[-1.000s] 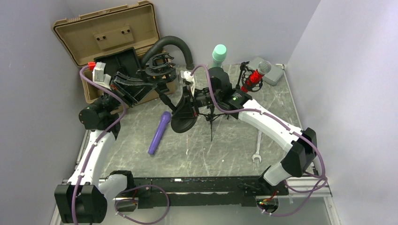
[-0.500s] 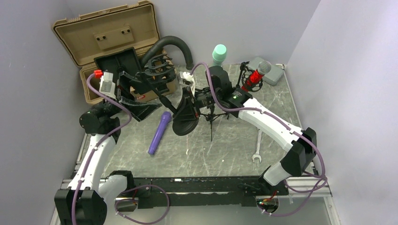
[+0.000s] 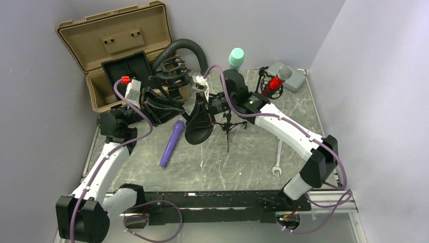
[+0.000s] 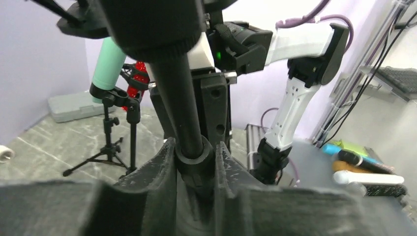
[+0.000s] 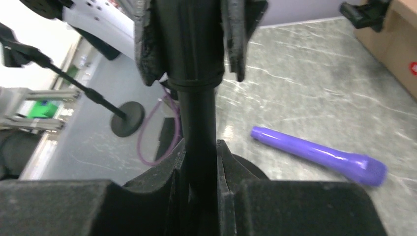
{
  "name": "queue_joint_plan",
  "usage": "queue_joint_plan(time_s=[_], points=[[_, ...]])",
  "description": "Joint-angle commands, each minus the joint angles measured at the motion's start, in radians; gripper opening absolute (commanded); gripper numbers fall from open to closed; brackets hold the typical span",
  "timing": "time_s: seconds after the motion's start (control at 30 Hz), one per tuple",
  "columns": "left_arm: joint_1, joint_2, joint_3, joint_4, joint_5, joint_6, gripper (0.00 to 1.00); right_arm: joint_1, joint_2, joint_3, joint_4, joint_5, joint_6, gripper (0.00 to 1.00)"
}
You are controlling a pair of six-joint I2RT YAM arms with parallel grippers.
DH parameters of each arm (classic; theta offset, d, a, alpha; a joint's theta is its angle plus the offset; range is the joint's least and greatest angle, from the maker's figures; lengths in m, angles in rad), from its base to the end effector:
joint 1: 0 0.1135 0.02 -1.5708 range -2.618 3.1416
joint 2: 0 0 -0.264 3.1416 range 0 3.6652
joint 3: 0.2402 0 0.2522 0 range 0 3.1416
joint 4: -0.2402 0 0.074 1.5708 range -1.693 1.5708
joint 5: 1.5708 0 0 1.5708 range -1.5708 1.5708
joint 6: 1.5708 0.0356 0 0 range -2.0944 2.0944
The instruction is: Remove the microphone from the stand
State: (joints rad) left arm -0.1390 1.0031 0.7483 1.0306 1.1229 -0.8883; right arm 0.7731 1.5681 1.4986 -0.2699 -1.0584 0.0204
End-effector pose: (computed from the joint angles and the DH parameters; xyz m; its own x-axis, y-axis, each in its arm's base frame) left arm 0.1877 -0.0587 0.3950 -0.1036 -0.3248 -0.9401 0.9780 0.1390 -0.1558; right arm 0.2318 0.2695 0.3899 -0.2572 -0.2370 -0.9368 -0.9256 -0.2182 0.3093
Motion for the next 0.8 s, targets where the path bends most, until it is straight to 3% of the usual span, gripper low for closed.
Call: queue_joint_plan(time_s=[0.0, 0.03, 0.17, 0.4, 0.43, 0.63, 0.73, 0.77], points=[[-0.031, 0.015, 0.04, -0.033, -0.07, 0.022, 0.04, 0.001, -0.016, 0.063, 0.028, 0.015, -0.012, 0.0], [-0.033, 0.017, 0.036, -0.037, -0.094, 0.007, 0.0, 0.001, -0.019, 0.068, 0.018, 0.038, -0.013, 0.0], [-0.04, 0.026, 0.063, -0.182, -0.194, -0.033, 0.0, 0.004, -0.025, 0.094, -0.015, 0.145, -0.057, 0.0], [-0.063, 0.047, 0.278, -0.885, -0.406, 0.112, 0.0, 0.063, 0.006, 0.179, -0.115, 0.335, -0.111, 0.0], [-0.066, 0.048, 0.296, -0.934, -0.422, 0.125, 0.05, 0.072, 0.013, 0.192, -0.123, 0.353, -0.113, 0.0], [-0.066, 0.014, 0.337, -1.02, -0.383, 0.269, 0.74, 0.082, 0.023, 0.201, -0.134, 0.353, -0.115, 0.0], [-0.046, -0.005, 0.335, -1.024, -0.322, 0.361, 0.98, 0.08, -0.001, 0.19, -0.135, 0.321, -0.131, 0.0], [-0.036, -0.013, 0.329, -1.007, -0.297, 0.384, 0.99, 0.077, -0.008, 0.187, -0.135, 0.306, -0.135, 0.0]])
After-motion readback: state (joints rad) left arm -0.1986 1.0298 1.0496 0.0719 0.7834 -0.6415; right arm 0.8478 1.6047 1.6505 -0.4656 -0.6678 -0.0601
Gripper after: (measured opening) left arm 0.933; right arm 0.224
